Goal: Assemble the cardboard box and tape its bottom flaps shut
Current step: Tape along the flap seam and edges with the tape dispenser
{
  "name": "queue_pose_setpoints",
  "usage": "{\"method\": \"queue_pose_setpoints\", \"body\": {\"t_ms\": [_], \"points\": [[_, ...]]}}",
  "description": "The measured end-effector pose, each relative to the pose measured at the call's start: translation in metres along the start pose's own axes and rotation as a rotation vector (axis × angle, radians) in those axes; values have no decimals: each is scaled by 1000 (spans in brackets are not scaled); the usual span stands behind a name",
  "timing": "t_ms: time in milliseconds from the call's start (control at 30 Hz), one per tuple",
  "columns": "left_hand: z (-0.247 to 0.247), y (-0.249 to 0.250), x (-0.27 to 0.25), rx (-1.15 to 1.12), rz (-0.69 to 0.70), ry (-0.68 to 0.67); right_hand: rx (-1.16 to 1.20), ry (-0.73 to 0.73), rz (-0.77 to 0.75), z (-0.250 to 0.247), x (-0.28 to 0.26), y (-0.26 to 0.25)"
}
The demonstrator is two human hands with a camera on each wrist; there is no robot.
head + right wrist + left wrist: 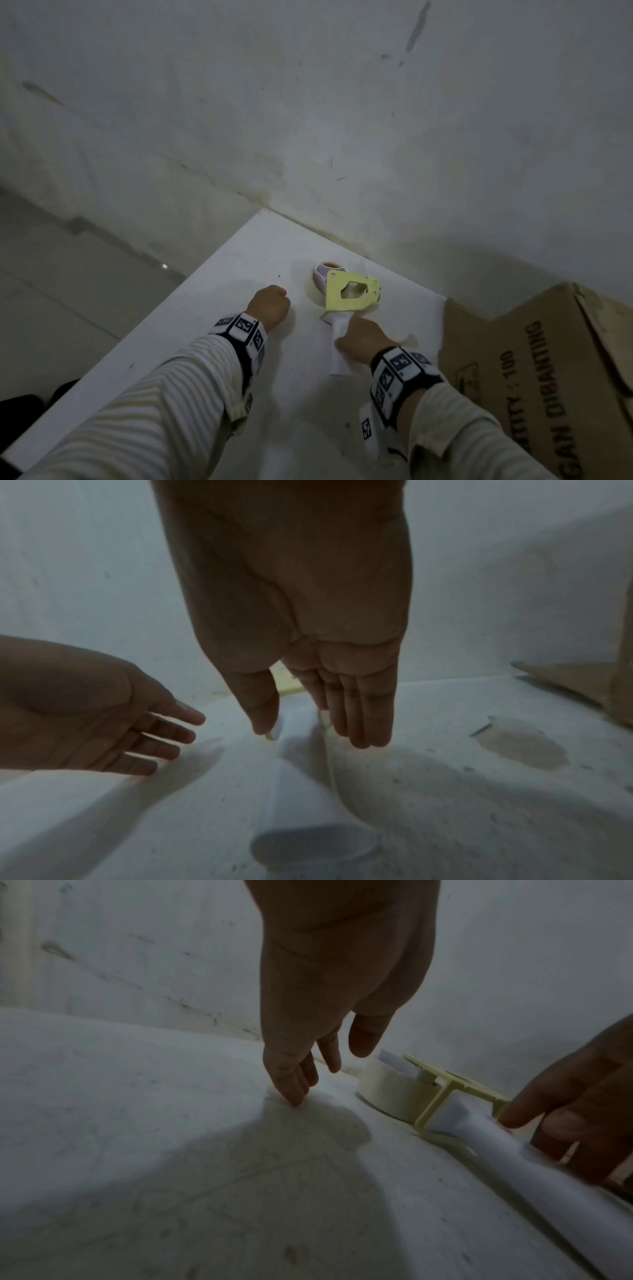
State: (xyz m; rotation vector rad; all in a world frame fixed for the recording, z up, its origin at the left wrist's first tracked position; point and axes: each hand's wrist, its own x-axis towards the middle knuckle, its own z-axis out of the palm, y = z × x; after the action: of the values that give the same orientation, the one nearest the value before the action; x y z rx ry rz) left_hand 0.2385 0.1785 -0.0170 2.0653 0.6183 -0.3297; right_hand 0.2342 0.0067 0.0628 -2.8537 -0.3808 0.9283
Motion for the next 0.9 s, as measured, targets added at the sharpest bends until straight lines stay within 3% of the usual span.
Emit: {"method": "queue_pose_setpoints", "body": {"t_ms": [233,333,467,600,700,800,900], "points": [[9,-4,25,33,5,-12,232,82,169,33,39,8],[11,-8,30,31,15,-7,295,121,174,37,46,8],[12,-9,32,70,32,-10,460,205,209,17,41,12],[7,15,20,26,45,-79,543,160,209,-25,23,16],[5,43,9,-181,42,-125,631,137,161,-66,-5,11],[6,74,-2,-612,-30,-170,562,108,82,-109,-37,7],[3,102,-15,-936,-29,-335,524,106,44,-140,-70,10]]}}
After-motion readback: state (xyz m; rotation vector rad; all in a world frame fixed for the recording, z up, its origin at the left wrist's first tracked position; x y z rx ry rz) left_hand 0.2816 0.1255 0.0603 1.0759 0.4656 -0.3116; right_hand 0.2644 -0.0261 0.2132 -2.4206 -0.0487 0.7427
